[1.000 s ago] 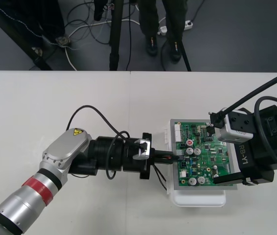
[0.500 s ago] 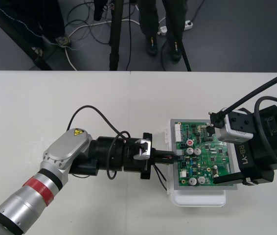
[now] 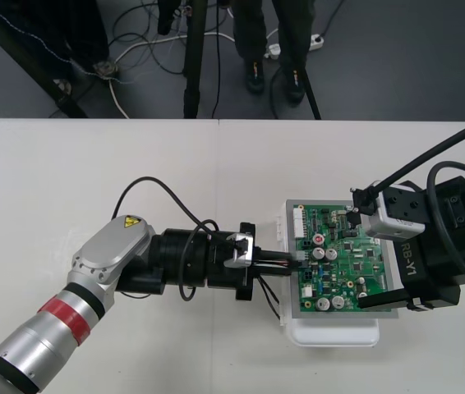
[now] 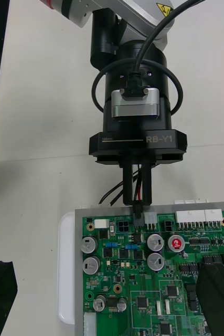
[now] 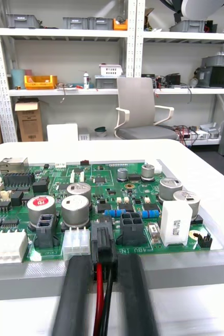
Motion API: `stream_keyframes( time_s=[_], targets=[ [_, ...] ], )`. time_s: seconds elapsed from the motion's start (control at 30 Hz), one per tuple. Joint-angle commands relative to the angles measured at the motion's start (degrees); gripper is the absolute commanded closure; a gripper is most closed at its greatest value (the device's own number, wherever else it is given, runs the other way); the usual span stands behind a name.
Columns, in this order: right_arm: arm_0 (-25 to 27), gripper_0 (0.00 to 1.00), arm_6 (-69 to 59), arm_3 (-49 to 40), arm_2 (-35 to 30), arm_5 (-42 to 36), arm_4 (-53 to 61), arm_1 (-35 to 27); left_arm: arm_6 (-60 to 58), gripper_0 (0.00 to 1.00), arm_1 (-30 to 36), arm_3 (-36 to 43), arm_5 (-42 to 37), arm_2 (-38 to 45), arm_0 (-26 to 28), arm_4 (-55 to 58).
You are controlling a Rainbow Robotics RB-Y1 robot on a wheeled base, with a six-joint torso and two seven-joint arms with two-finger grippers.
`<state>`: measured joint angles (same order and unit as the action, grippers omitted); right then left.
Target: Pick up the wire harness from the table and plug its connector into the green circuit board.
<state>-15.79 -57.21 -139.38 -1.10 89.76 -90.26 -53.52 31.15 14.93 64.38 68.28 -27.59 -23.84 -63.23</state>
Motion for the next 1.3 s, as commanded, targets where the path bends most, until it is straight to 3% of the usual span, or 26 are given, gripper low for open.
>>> stream_keyframes(
  time_s=[0.03,0.07,0.1,0.23,0.8,1.3],
  targets=[
    [-1.6,0.0,2.0,-0.7,0.7,0.2,-0.4,0.5,3.3,0.58,-0.2,1.6,-0.9,-1.2,-2.2,1.6],
    [-1.6,0.0,2.0,-0.7,0.7,0.2,-0.4,0.5,3.3,0.58,-0.2,1.6,-0.9,-1.2,-2.2,1.6],
    [-1.6,0.0,2.0,-0.7,0.7,0.2,-0.4,0.5,3.2,0.44,0.3,1.6,-0.6,-1.2,-2.2,1.8],
    [-1.6,0.0,2.0,-0.7,0.7,0.2,-0.4,0.5,3.0,0.39,1.3,1.6,0.1,-1.2,-2.0,2.9],
    [-1.6,0.0,2.0,-0.7,0.7,0.2,-0.4,0.5,3.1,0.39,9.7,1.7,3.0,-1.2,-0.6,7.7],
    [-1.6,0.0,2.0,-0.7,0.7,0.2,-0.4,0.5,-4.5,0.39,29.5,10.9,5.2,5.7,-0.6,9.9]
  ],
)
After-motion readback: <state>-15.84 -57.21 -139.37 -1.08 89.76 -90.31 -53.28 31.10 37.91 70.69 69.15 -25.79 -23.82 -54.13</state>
